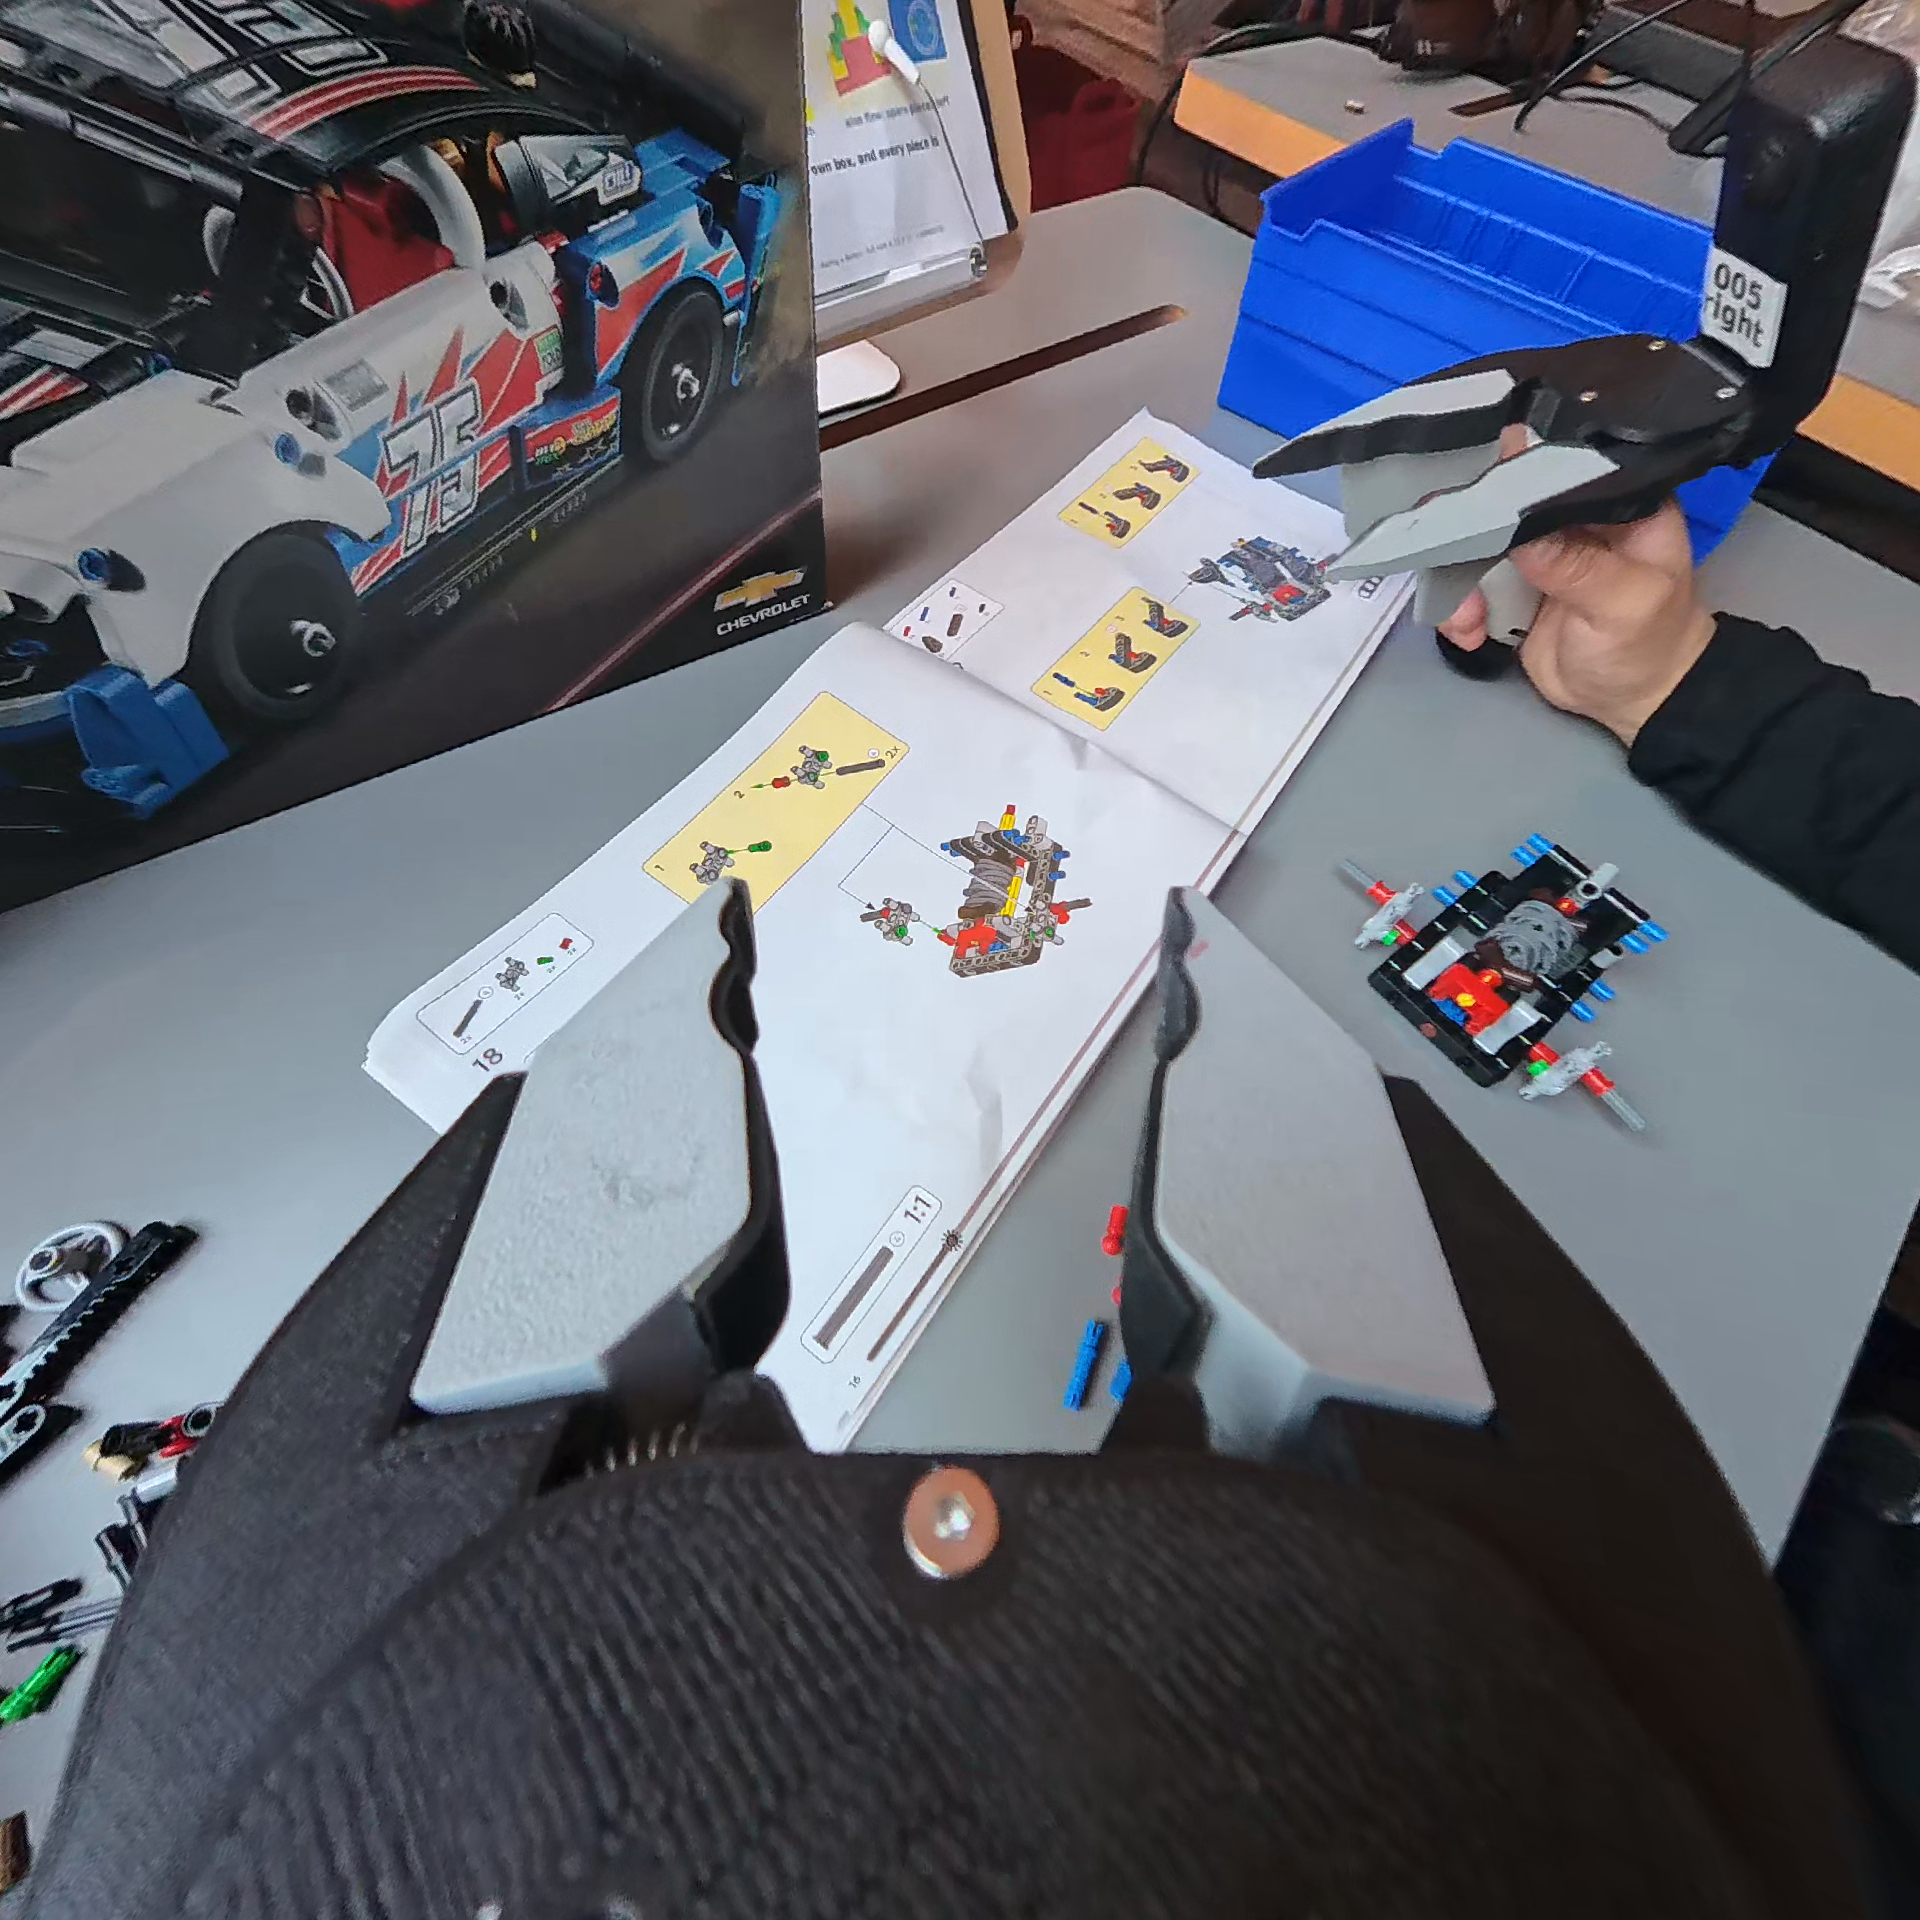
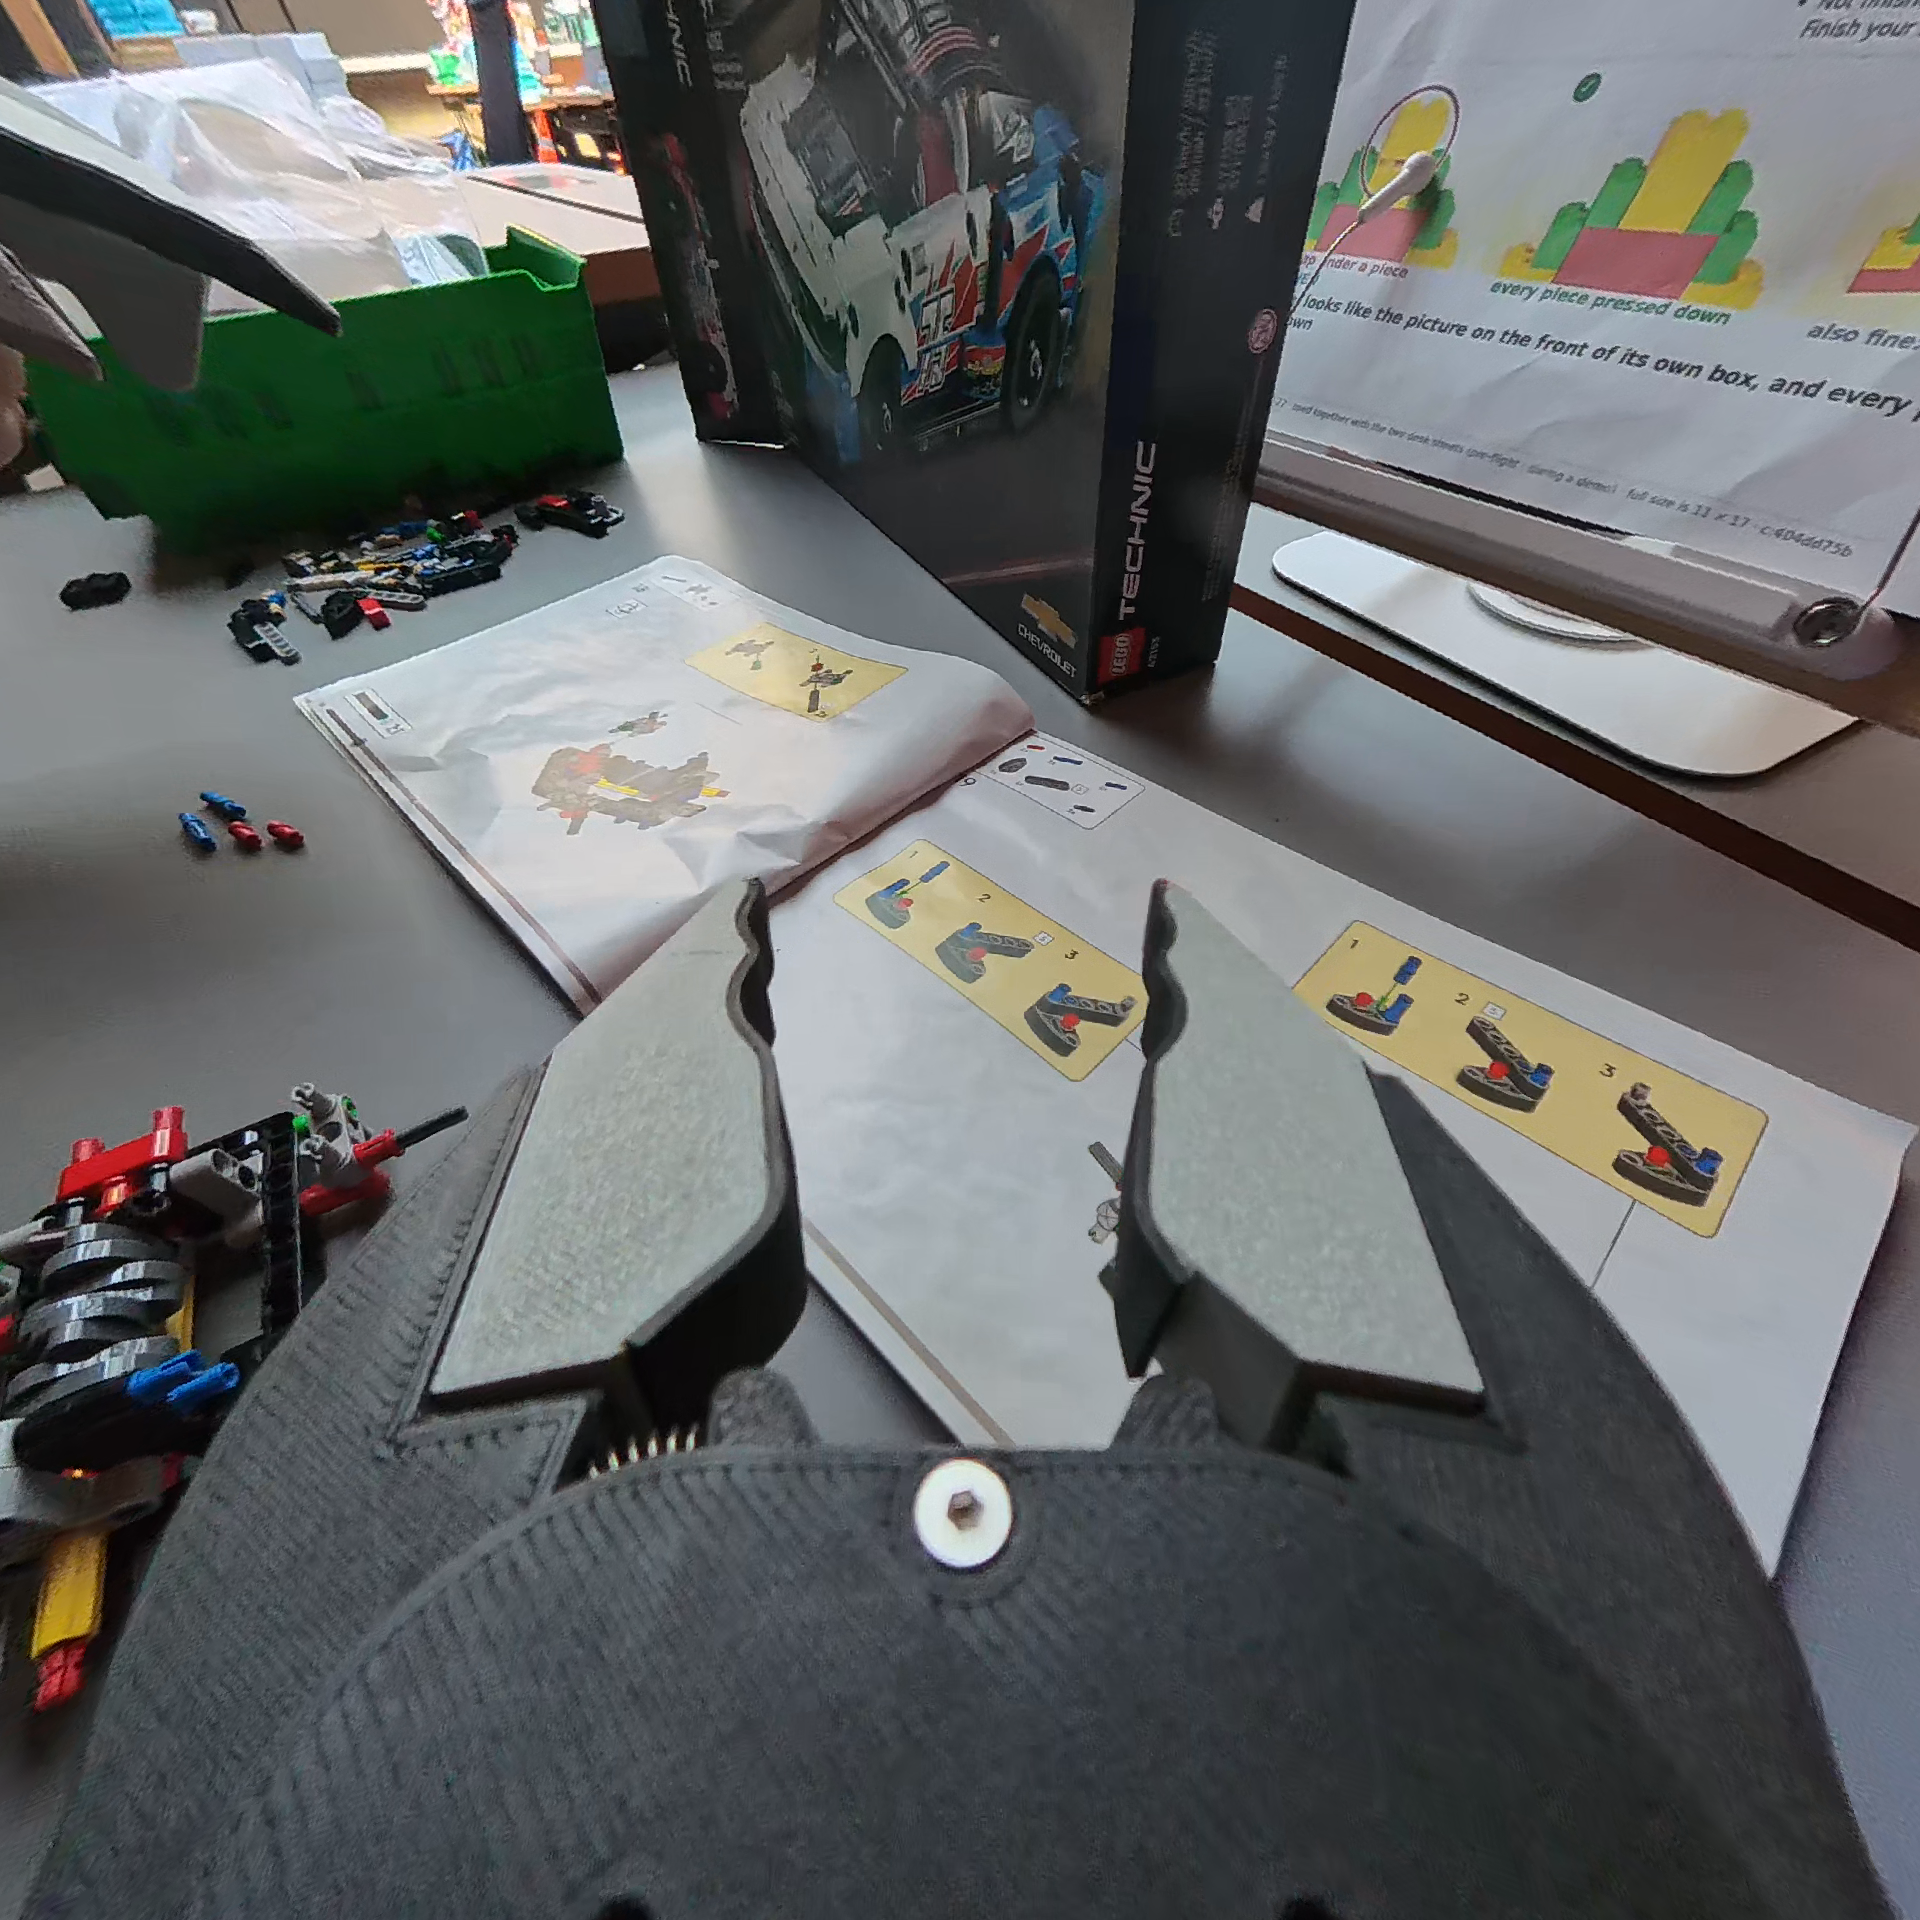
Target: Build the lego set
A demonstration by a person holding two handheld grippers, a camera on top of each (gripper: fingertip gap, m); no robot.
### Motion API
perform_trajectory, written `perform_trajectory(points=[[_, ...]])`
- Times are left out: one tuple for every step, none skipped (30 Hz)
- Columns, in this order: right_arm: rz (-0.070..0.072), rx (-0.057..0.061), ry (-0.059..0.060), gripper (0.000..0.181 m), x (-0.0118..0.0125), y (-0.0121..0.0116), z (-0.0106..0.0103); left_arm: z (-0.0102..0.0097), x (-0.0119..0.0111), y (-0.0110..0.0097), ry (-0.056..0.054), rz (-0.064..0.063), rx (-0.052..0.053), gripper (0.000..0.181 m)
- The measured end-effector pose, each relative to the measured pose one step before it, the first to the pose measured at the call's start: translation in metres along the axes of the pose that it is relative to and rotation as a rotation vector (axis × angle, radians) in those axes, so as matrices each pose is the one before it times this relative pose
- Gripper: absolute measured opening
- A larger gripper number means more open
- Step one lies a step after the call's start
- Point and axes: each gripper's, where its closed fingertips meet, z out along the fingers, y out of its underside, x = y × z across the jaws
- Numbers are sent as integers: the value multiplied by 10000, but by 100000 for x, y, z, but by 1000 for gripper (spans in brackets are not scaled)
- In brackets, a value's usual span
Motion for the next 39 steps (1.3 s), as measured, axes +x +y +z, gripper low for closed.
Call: perform_trajectory(points=[[-46, 0, -26, 70, -137, -30, 21, -34, 40, 14, -64, 82, -21, 76], [-35, -23, -11, 70, -59, 5, 21, -5, -21, 89, -91, 114, -68, 76], [-28, -23, -4, 69, -9, 12, 24, 1, -118, 123, -133, 108, -101, 76], [-26, -9, 6, 69, 35, -3, 9, -23, -187, 142, -149, 105, -102, 76], [-20, 3, -4, 69, 52, -41, 16, -62, -244, 201, -144, 99, -134, 75], [-7, 8, -19, 69, 39, -52, 33, -132, -285, 280, -134, 98, -176, 74], [3, 3, -30, 69, 30, -28, 39, -214, -465, 284, -218, 92, -166, 69], [14, -15, -34, 69, 14, 17, 68, -294, -666, 289, -307, 82, -152, 64], [16, -36, -24, 69, 4, 51, 77, -361, -825, 304, -364, 56, -162, 57], [-2, -28, -28, 68, -30, 10, 84, -394, -882, 335, -354, 52, -178, 49], [-18, -17, -27, 68, -61, 6, 95, -414, -913, 295, -332, 60, -162, 43], [-26, -30, -9, 67, -46, 51, 102, -464, -1047, 271, -377, 51, -135, 36], [-31, -64, 2, 67, -48, 112, 105, -529, -1196, 276, -431, -34, -109, 27], [-30, -74, 7, 66, -33, 145, 100, -561, -1186, 211, -387, -112, -57, 19], [-24, -54, -3, 65, -34, 108, 102, -545, -990, 147, -237, -144, 1, 14], [-9, -37, -18, 65, -35, 71, 83, -466, -765, 112, -96, -162, 14, 10], [1, -32, -22, 65, -26, 50, 59, -329, -628, 220, -37, -159, -47, 9], [-1, -31, -6, 65, 3, 53, 47, -169, -715, 383, -122, -145, -155, 8], [3, -28, 24, 65, 60, 70, 46, -69, -804, 368, -233, -97, -133, 7], [15, -21, 24, 64, 60, 48, 19, 18, -624, 253, -164, -54, -50, 5], [28, -15, 7, 64, 49, 46, 2, 83, -372, 241, -47, -25, -40, 0], [34, -6, -2, 64, 25, 49, -5, 162, -286, 345, -14, -38, -106, 0], [29, 5, 9, 64, 47, 18, -16, 266, -210, 481, 26, -58, -204, 0], [28, 9, 15, 64, 65, 3, -21, 356, -283, 624, -9, -109, -293, 0], [25, 18, 8, 63, 34, -17, -18, 376, -372, 590, -75, -131, -268, 0], [19, 19, 0, 63, 14, -16, -21, 343, -318, 439, -54, -93, -162, 0], [5, 2, 5, 63, 8, 11, -8, 278, -211, 367, 9, -75, -127, 0], [-5, -8, 17, 63, 32, 18, 6, 221, -231, 250, -5, -84, -66, 0], [2, -11, 7, 63, 22, 26, 24, 219, -231, 235, 1, -64, -48, 0], [18, -24, -16, 63, -3, 51, 55, 212, -321, 283, -47, -71, -84, 0], [18, -39, -17, 63, -13, 61, 46, 205, -405, 324, -79, -81, -102, 0], [3, -26, -3, 62, -6, 41, 31, 187, -362, 317, -58, -83, -113, 0], [-16, -3, 7, 62, -19, 4, 6, 155, -479, 323, -121, -91, -110, 0], [-25, -1, 15, 62, -6, 4, 0, 127, -530, 377, -146, -109, -163, 0], [-23, -9, 17, 61, -5, 5, -9, 121, -415, 387, -88, -94, -180, 0], [-22, -17, 18, 61, 14, 21, 1, 133, -235, 353, 3, -88, -165, 0], [-15, -14, 32, 61, 47, 18, -6, 167, -18, 265, 114, -110, -134, 0], [-1, 6, 18, 61, 40, -4, -13, 215, 82, 177, 147, -102, -86, 0], [11, 12, 1, 61, 15, -20, -16, 251, 92, 163, 119, -55, -84, 0]])
